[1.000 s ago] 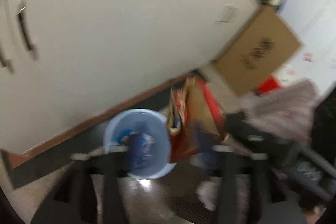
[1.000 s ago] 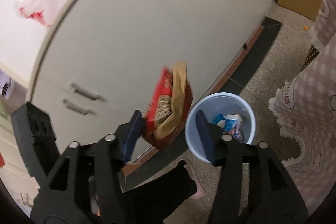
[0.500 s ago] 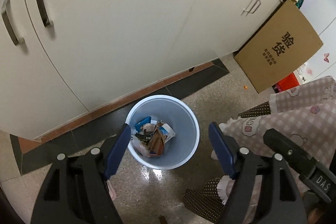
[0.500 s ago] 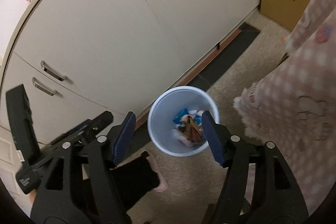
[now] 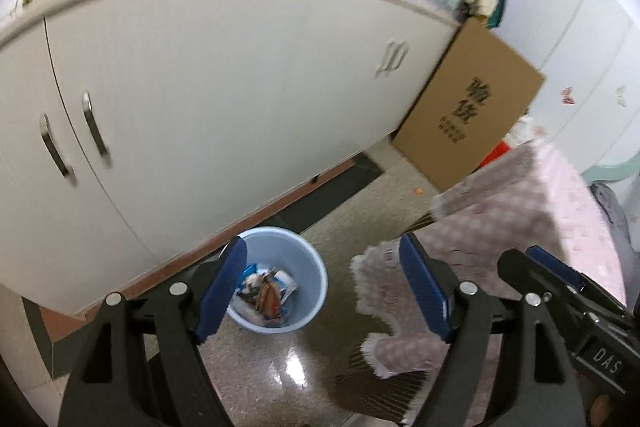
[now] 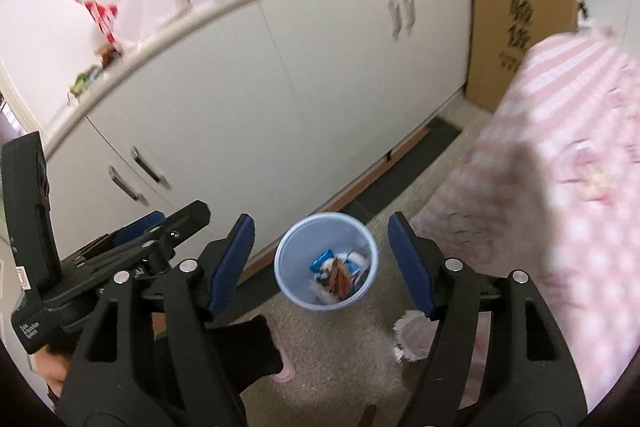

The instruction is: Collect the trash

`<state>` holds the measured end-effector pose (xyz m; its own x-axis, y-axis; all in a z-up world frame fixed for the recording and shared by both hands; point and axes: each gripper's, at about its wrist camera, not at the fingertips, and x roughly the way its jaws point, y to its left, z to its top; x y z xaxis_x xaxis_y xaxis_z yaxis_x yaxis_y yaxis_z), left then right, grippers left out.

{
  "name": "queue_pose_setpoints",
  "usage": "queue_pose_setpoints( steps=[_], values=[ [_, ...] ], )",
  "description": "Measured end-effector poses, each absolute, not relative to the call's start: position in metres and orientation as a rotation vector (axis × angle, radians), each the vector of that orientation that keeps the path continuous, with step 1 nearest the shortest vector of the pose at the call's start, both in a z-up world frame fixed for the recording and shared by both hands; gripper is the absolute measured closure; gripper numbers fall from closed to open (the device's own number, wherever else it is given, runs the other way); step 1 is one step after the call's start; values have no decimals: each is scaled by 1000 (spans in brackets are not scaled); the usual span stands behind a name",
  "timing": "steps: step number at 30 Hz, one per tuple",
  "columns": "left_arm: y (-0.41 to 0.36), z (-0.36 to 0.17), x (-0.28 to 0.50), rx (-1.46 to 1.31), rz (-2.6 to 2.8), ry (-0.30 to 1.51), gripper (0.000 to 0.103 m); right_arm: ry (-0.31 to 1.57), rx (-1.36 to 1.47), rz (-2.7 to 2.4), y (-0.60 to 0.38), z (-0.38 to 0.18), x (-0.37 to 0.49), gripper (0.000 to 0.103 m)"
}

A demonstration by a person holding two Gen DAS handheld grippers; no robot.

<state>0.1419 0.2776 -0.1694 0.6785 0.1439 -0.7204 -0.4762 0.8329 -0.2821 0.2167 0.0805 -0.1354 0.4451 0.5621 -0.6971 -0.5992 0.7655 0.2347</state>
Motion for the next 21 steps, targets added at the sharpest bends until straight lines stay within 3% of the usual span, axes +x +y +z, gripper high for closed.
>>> queue_pose_setpoints(
  steps=[13, 21],
  values=[
    [156, -37, 76, -297, 248, 527, 16, 539, 90, 538, -65, -25, 128, 20],
    [85, 9, 33, -192, 168, 416, 12, 365, 118, 386, -138, 19, 56, 14]
  ],
)
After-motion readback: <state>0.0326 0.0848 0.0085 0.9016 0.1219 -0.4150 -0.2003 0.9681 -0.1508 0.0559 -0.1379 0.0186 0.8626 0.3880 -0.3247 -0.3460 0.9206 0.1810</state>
